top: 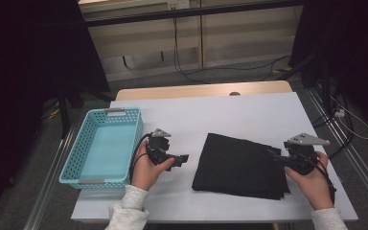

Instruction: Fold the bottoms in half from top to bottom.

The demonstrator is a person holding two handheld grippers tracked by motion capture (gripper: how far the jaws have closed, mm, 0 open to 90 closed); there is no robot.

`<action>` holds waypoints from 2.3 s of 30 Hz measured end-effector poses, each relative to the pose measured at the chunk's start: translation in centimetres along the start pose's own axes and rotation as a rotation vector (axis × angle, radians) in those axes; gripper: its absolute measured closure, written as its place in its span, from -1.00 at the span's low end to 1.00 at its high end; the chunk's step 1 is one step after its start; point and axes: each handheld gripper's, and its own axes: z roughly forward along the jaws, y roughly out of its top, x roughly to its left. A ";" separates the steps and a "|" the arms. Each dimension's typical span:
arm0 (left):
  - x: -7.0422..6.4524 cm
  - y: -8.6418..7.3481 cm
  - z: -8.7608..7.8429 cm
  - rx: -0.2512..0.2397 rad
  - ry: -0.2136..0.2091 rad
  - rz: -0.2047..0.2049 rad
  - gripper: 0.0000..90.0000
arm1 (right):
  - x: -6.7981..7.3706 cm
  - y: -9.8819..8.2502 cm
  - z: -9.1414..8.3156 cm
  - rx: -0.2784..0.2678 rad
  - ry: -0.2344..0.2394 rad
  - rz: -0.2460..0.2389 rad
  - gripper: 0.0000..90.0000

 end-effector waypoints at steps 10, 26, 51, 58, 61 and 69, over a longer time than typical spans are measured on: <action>-0.3 -0.8 -0.1 0.020 -0.011 0.004 -0.80 | -0.5 0.0 2.8 0.039 0.028 -0.033 -0.59; -2.8 -1.1 -0.1 0.005 -0.092 0.071 -0.80 | -1.6 -1.8 3.8 0.099 0.024 0.071 -0.65; -6.1 -3.3 1.5 0.039 -0.090 0.148 -0.78 | -1.5 -2.0 3.6 0.098 0.031 0.057 -0.62; -6.4 -4.0 2.3 0.059 -0.077 0.138 -0.65 | -1.4 -2.0 3.6 0.096 0.028 0.059 -0.62; -6.7 -4.1 2.5 0.075 -0.079 0.138 -0.50 | -1.4 -2.0 3.6 0.096 0.028 0.060 -0.62; -7.0 -4.2 2.1 0.090 -0.065 0.121 -0.10 | -1.5 -2.0 3.6 0.094 0.029 0.060 -0.62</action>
